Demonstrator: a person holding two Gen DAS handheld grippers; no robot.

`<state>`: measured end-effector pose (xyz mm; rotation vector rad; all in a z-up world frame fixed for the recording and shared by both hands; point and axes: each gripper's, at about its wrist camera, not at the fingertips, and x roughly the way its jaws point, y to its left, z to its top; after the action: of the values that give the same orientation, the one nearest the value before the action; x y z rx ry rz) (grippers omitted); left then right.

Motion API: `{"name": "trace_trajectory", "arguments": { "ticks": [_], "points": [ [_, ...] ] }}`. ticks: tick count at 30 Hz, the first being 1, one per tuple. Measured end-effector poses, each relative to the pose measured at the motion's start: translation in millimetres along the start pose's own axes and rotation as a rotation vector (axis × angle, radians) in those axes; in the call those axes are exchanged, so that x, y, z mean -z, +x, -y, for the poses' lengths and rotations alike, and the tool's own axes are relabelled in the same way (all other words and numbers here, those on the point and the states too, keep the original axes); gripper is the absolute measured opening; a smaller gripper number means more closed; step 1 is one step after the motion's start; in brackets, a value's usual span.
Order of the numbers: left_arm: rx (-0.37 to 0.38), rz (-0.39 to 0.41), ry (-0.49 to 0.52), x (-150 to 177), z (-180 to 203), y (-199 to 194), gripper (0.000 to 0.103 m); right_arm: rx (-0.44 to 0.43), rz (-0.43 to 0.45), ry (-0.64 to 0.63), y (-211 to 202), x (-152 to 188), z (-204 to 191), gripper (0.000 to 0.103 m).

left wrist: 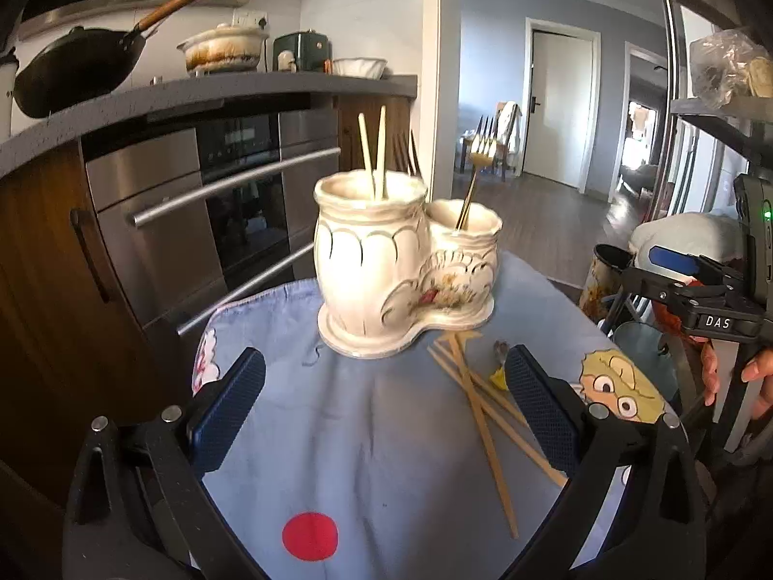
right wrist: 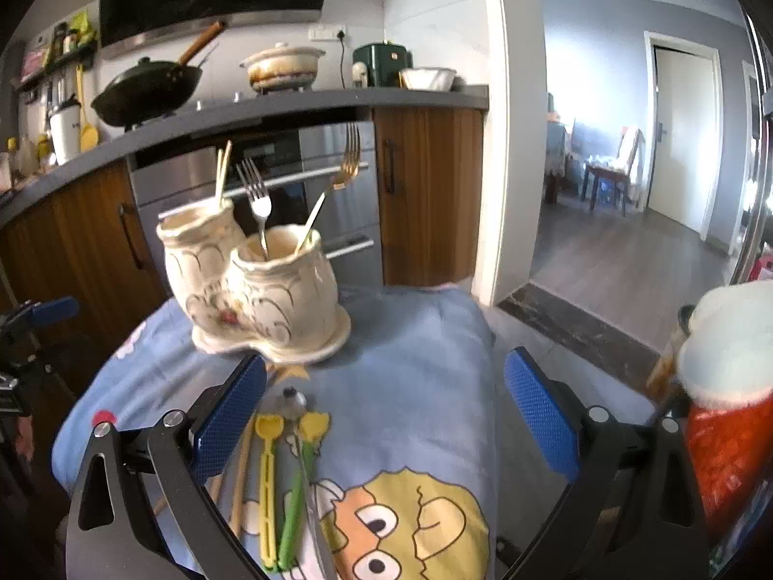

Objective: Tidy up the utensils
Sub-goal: 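Move the left tool to the chopsticks while the right tool approaches the flower-handled silver spoon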

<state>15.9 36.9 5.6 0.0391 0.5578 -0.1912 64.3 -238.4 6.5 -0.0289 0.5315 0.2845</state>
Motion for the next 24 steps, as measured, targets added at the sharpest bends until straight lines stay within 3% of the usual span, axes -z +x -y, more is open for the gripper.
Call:
{"name": "trace_trajectory", "arguments": {
  "ticks": [12,24],
  "points": [
    [0.038,-0.186,0.04,32.6,18.5,42.9,0.097,0.0,-0.14,-0.047,21.2,32.2,0.5,0.098],
    [0.096,-0.261,0.084,45.2,46.1,66.7,0.094,-0.073,-0.209,-0.093,35.1,45.1,-10.8,0.098]
  ]
}}
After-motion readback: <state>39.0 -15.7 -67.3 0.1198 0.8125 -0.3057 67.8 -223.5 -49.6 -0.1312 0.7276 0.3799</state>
